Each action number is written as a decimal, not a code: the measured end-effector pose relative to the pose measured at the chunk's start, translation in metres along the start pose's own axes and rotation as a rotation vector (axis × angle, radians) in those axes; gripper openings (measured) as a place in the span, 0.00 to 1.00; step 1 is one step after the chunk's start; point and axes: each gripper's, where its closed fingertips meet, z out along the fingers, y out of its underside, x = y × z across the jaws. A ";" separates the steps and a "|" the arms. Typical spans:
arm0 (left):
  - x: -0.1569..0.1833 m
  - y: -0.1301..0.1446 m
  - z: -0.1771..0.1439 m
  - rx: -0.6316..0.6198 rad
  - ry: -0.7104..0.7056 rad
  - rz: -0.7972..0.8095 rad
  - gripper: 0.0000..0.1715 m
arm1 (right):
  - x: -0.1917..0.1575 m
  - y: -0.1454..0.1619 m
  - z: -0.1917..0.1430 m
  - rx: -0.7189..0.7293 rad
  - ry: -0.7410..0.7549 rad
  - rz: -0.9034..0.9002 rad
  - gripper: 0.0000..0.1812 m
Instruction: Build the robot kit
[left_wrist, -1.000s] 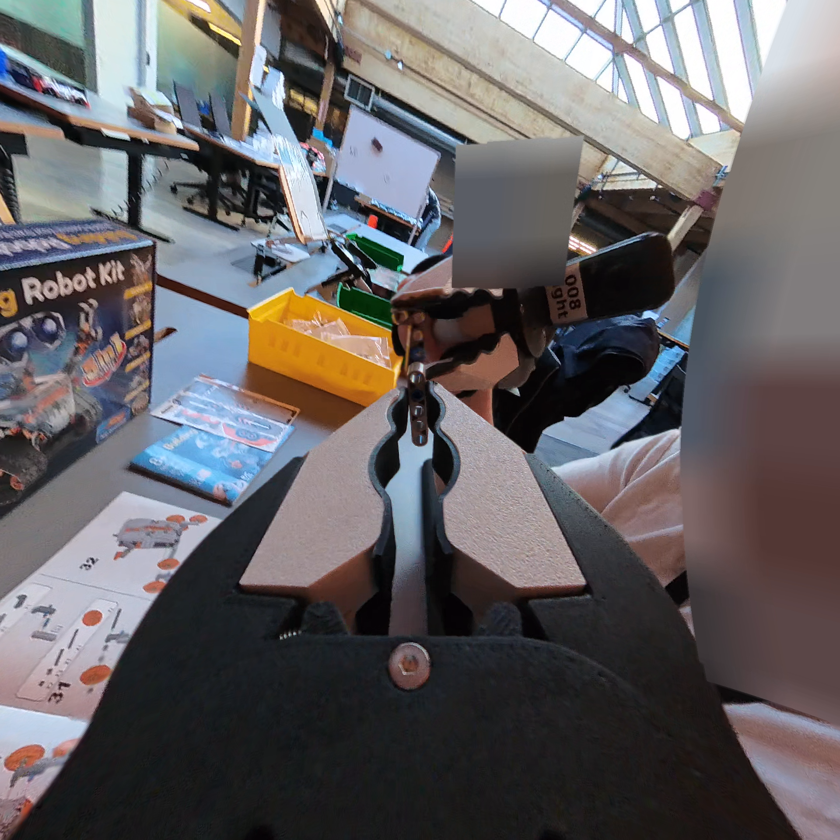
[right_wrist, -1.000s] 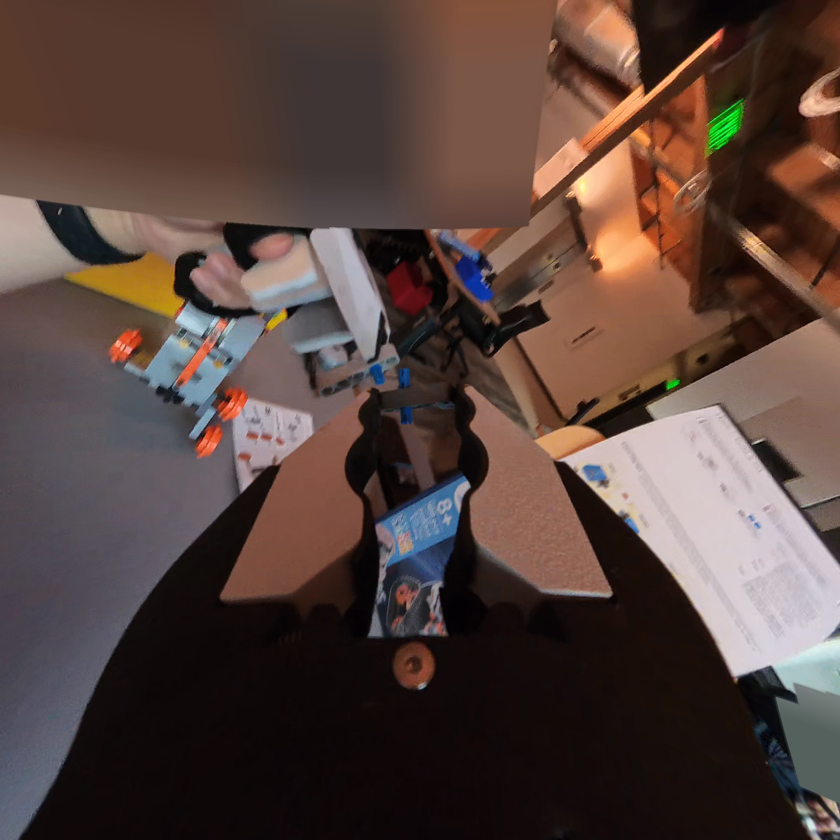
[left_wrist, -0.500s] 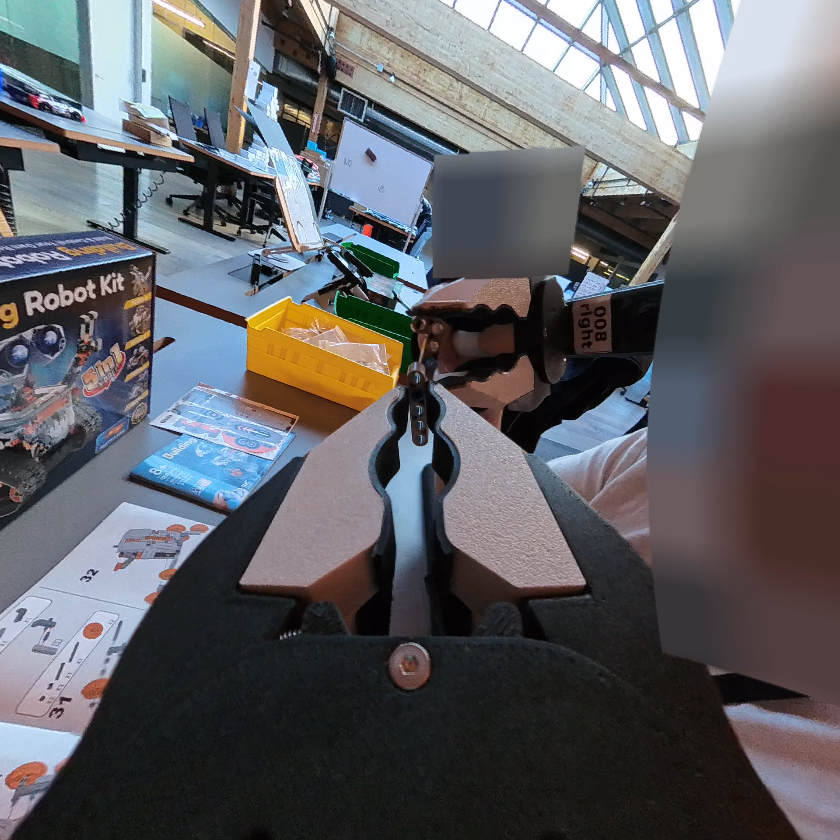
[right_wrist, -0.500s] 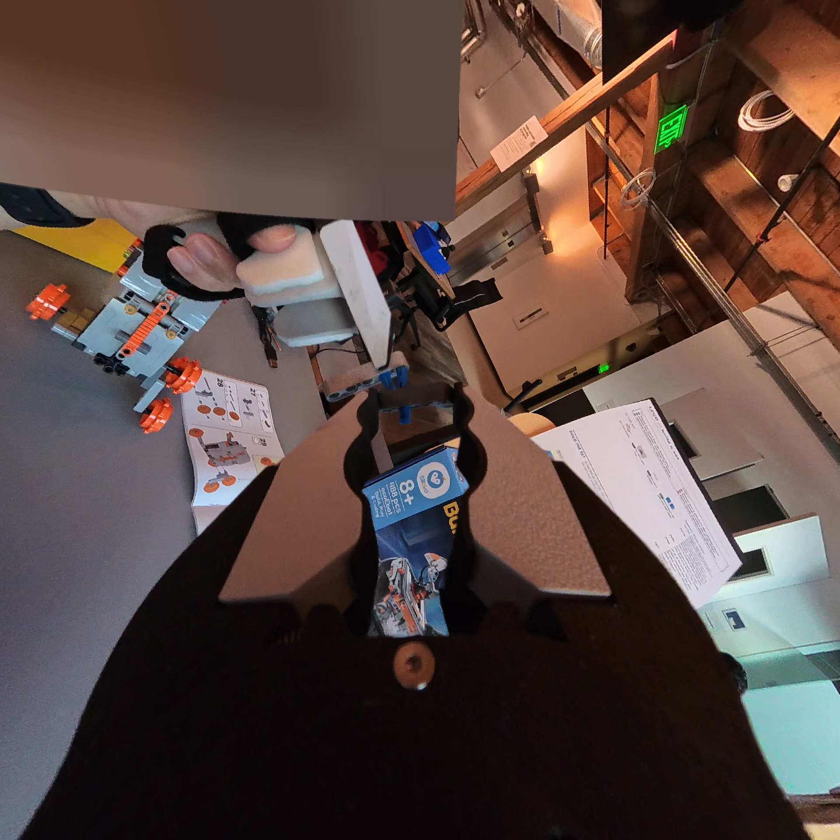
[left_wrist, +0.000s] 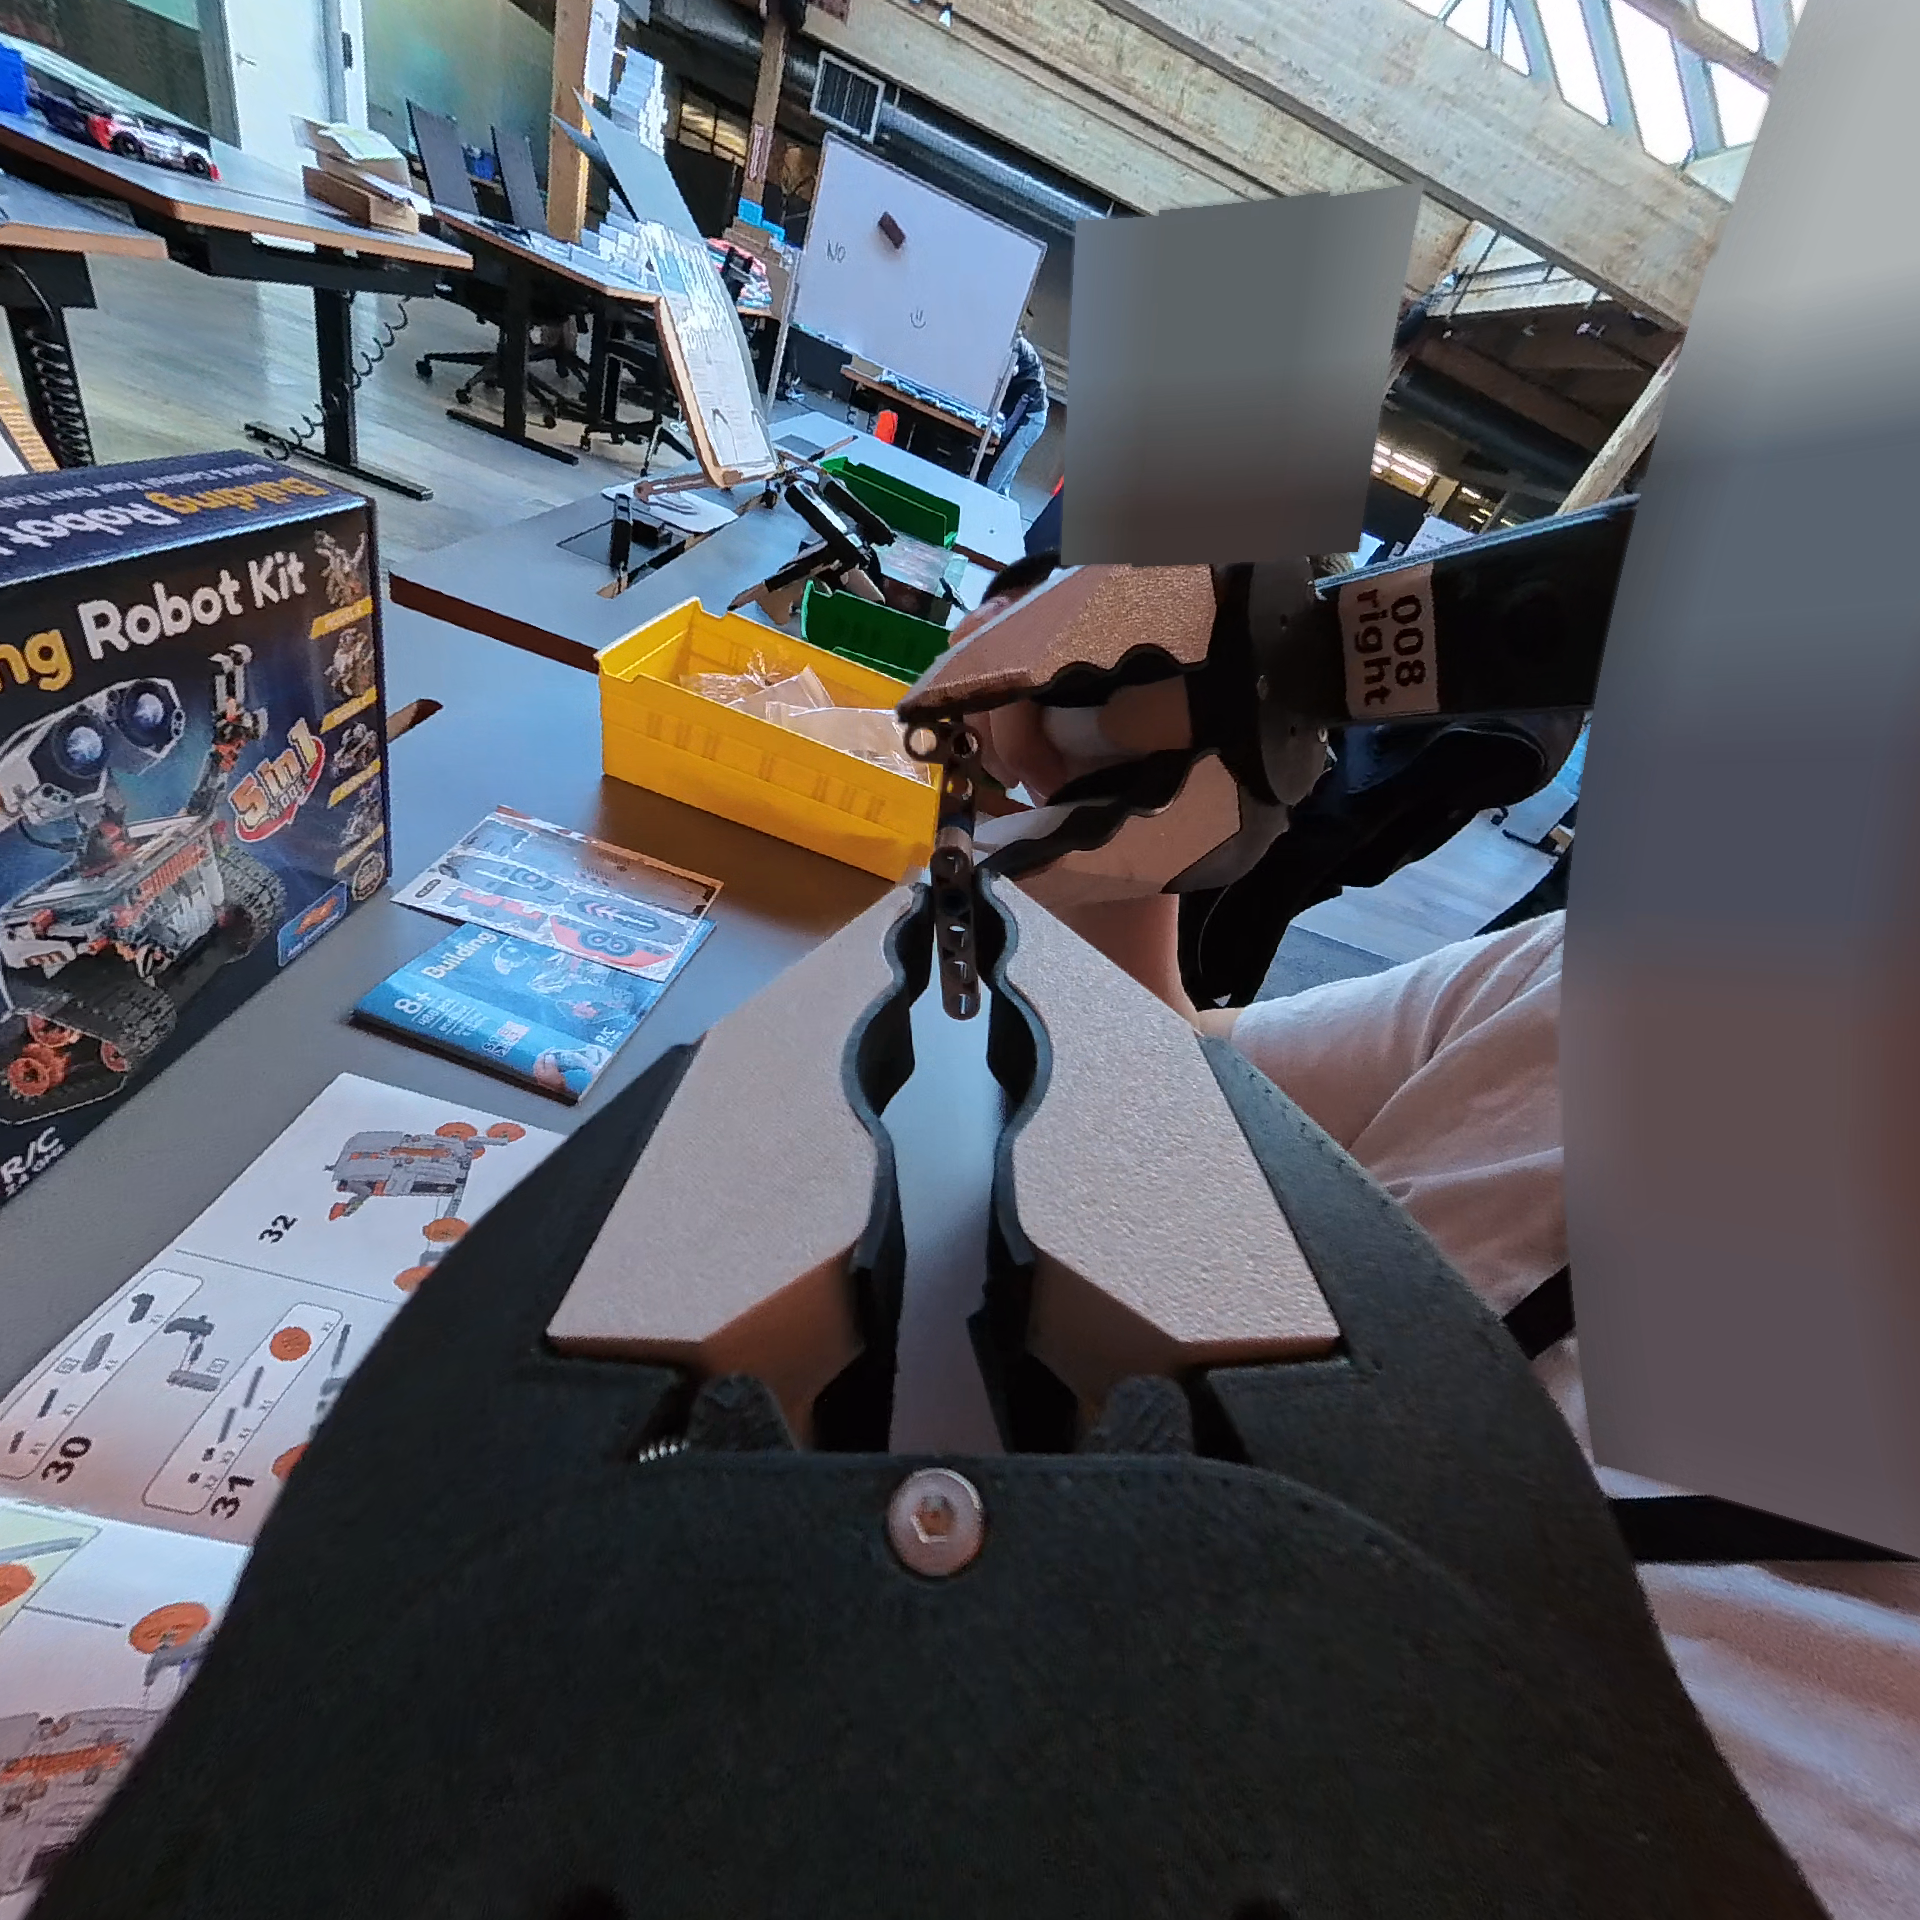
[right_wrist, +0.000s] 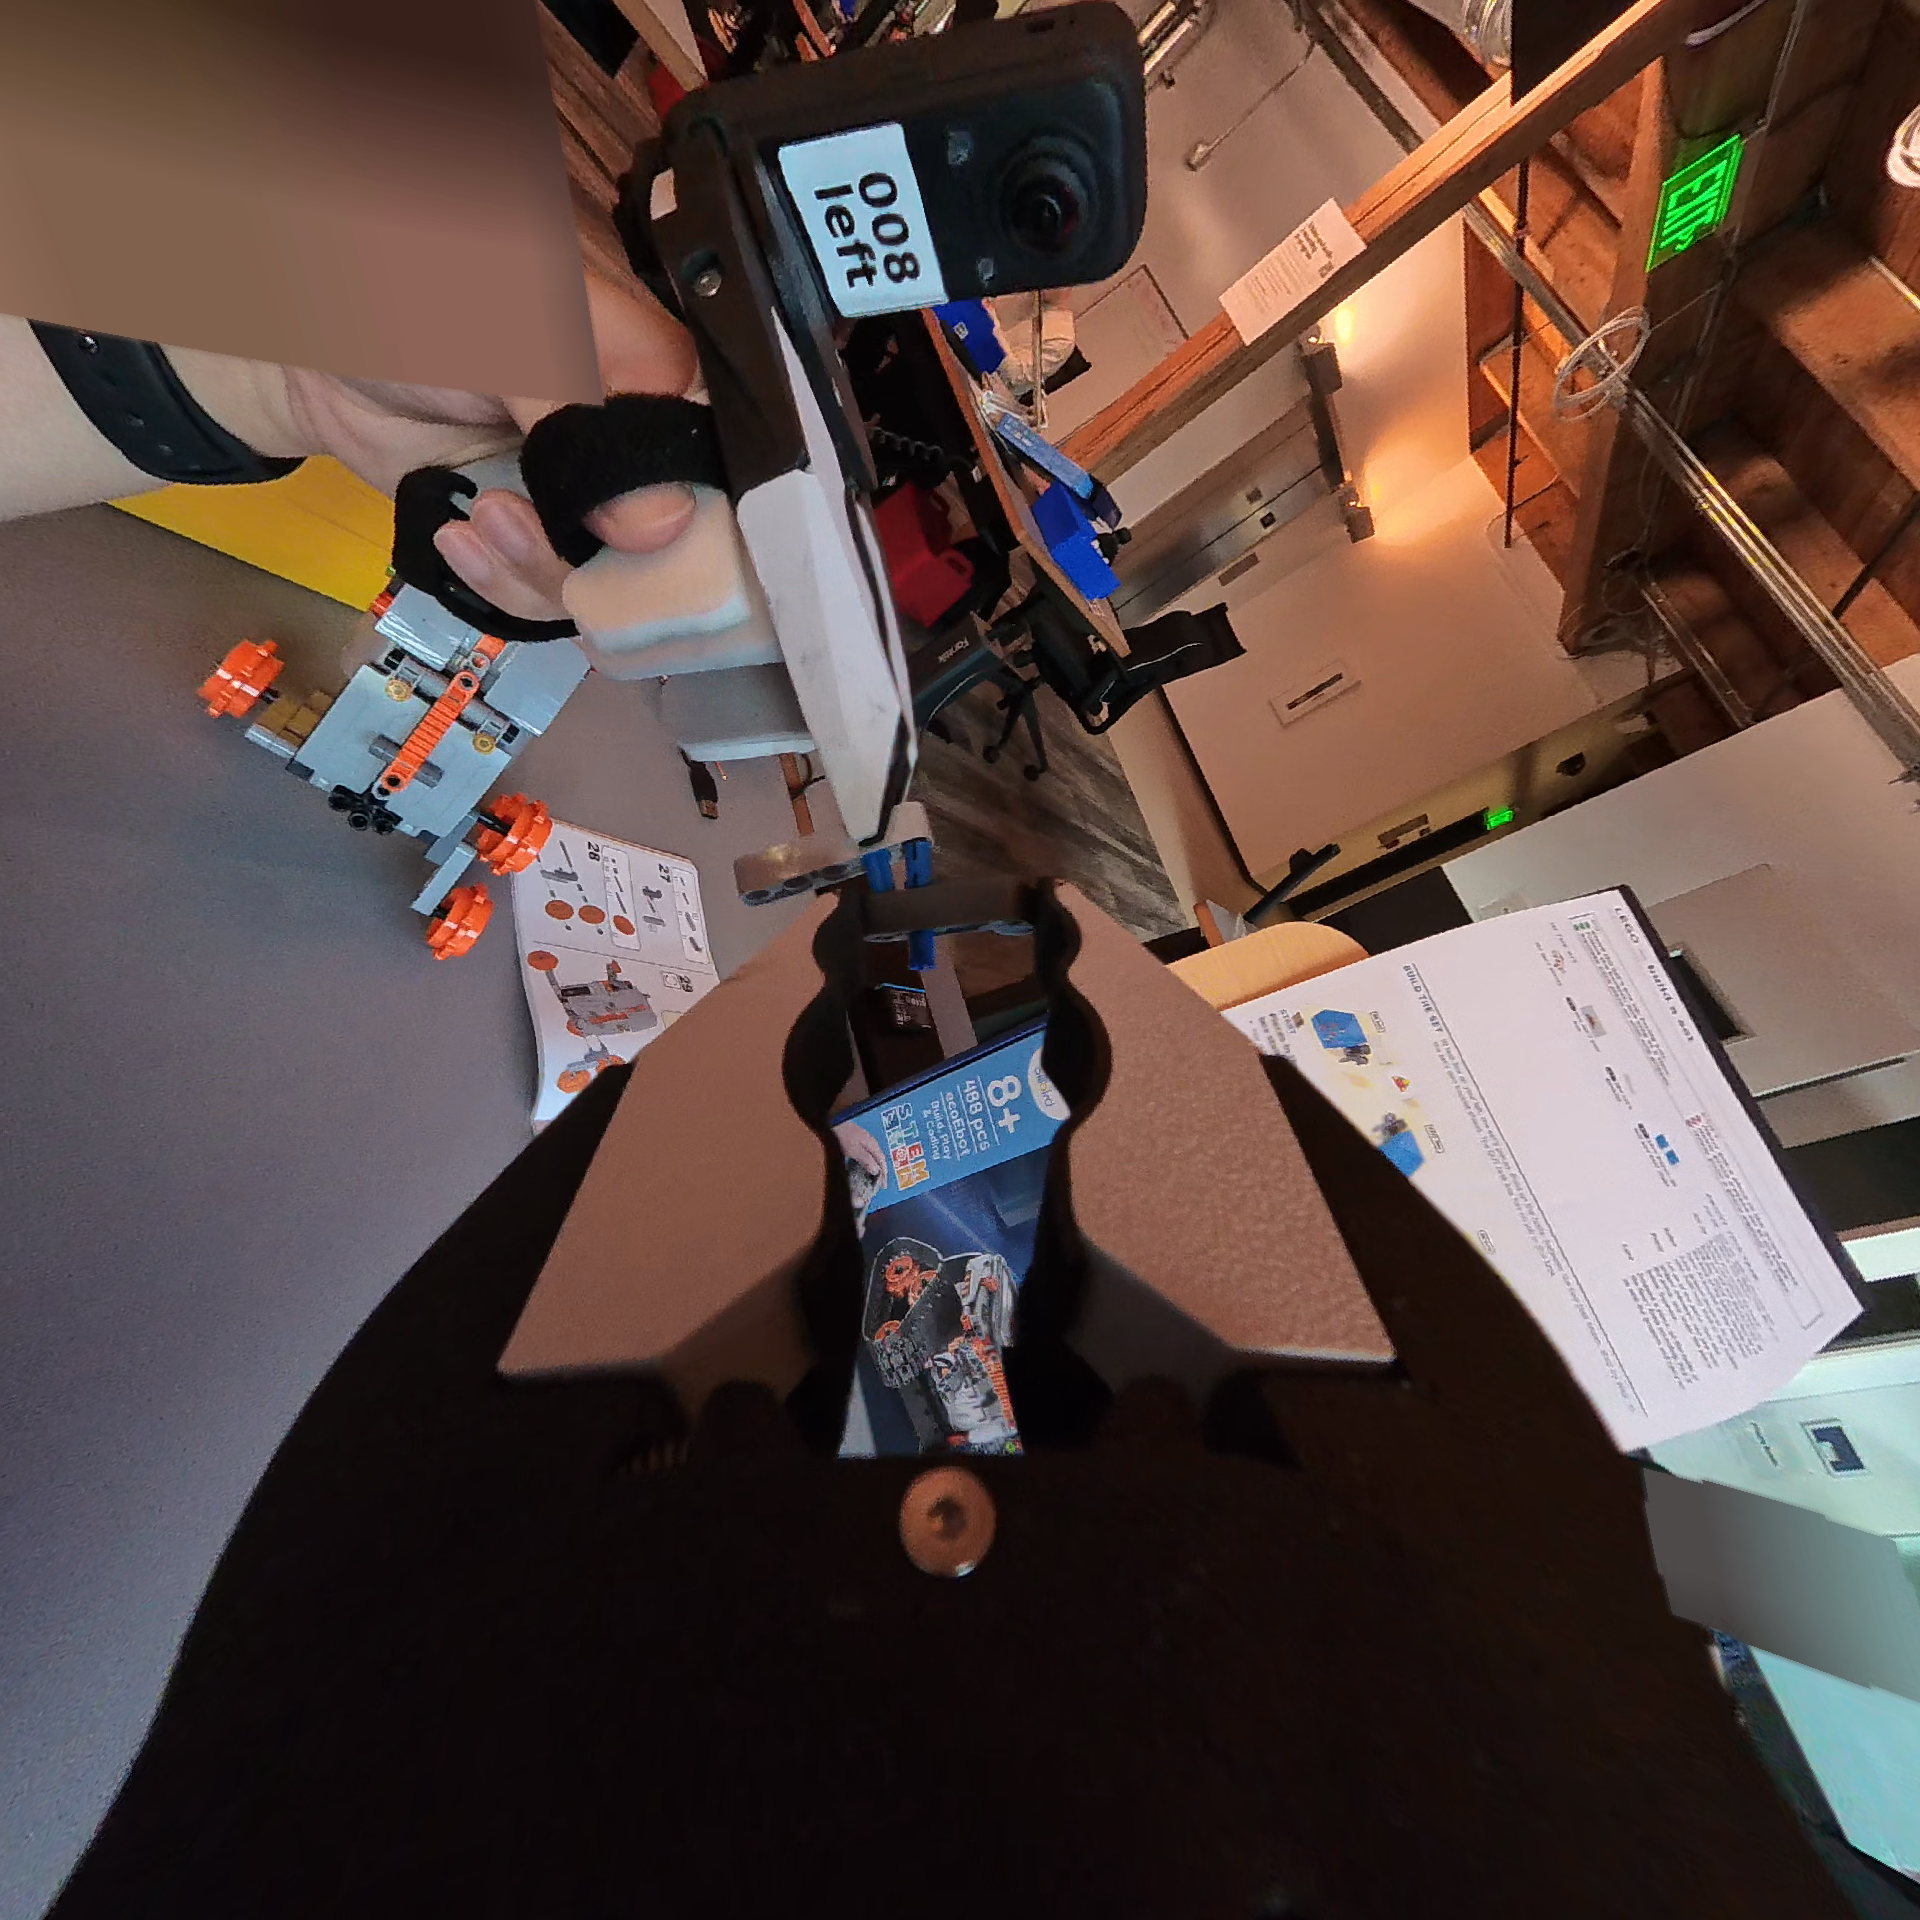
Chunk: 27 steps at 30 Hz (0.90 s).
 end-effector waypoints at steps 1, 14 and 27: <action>-0.001 0.000 0.000 -0.002 -0.004 -0.002 0.03 | 0.000 0.001 0.001 -0.002 0.000 0.000 0.17; -0.021 0.015 0.001 -0.079 -0.075 -0.009 0.03 | -0.009 0.021 0.017 -0.110 -0.040 -0.020 0.17; -0.037 0.029 -0.001 -0.166 -0.158 0.038 0.03 | -0.020 0.040 0.031 -0.211 -0.113 0.086 0.18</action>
